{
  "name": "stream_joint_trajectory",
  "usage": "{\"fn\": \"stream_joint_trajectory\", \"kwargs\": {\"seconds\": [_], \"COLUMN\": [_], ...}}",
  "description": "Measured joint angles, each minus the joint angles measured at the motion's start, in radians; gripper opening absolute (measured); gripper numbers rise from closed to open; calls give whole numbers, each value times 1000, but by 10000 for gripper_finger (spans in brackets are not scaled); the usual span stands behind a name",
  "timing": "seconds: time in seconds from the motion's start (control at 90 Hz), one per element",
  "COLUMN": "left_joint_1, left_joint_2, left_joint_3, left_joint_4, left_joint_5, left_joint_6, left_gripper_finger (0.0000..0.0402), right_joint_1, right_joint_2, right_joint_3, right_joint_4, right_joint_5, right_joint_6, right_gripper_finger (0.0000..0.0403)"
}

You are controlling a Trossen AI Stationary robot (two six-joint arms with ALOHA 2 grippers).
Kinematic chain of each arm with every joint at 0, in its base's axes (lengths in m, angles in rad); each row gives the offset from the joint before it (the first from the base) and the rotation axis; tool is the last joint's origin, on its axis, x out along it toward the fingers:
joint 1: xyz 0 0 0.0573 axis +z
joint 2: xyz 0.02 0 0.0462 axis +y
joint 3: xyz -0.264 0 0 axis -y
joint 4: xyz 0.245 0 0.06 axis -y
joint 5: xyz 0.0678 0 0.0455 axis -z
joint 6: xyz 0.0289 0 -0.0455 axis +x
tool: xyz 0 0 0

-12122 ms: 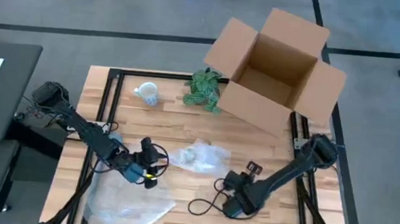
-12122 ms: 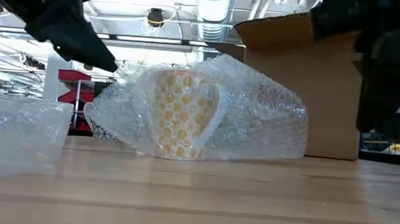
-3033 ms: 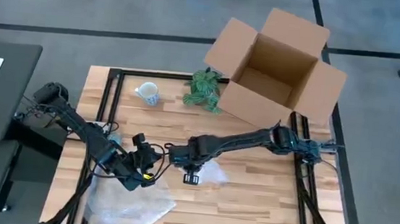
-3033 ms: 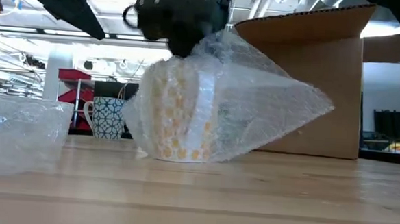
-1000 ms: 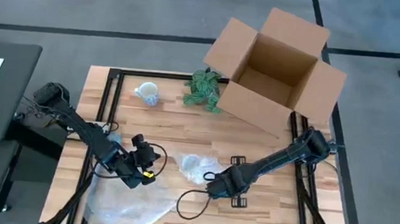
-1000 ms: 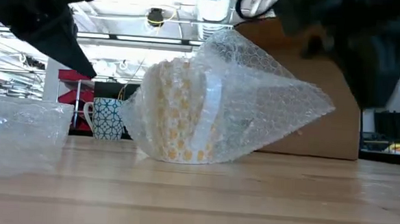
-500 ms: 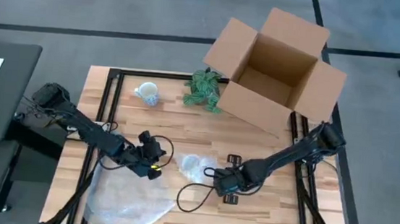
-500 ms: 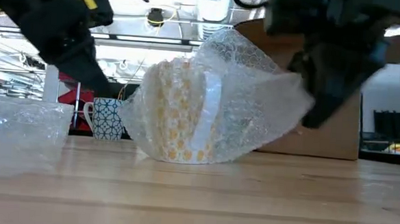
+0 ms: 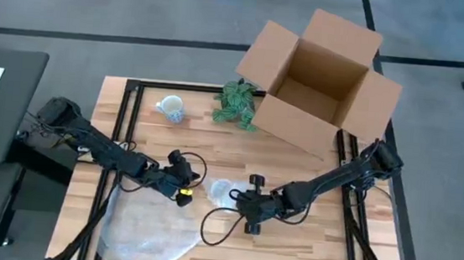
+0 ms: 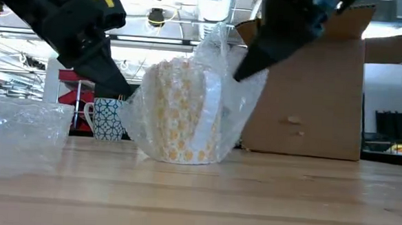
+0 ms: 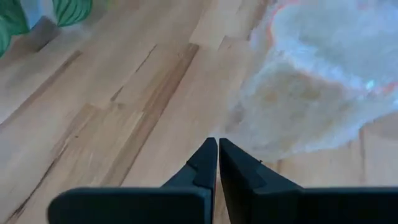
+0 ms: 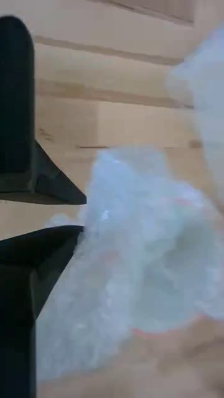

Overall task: Wrap mug
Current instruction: Wrap the yellow mug

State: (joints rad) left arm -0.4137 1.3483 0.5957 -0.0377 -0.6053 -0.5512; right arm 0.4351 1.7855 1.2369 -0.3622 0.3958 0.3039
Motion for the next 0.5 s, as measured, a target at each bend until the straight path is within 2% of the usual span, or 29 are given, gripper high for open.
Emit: {"fn": "stream_joint_trajectory", "kwargs": {"seconds": [0.333, 0.5], "left_joint_1": [30, 31], "left_joint_2": [172, 211], "left_joint_3": [1, 2], "left_joint_4": [210, 247], "left_joint_5": [101, 102], "left_joint_6": [67, 75], "left_gripper_finger": [0, 0], "right_joint_1": [-40, -60], "right_joint_2": [1, 1], "right_joint_3": [1, 1], "right_joint_4": [109, 113], "right_joint_5": [0, -1], "right_joint_6": [-44, -43], "right_gripper_finger": [56, 56]}}
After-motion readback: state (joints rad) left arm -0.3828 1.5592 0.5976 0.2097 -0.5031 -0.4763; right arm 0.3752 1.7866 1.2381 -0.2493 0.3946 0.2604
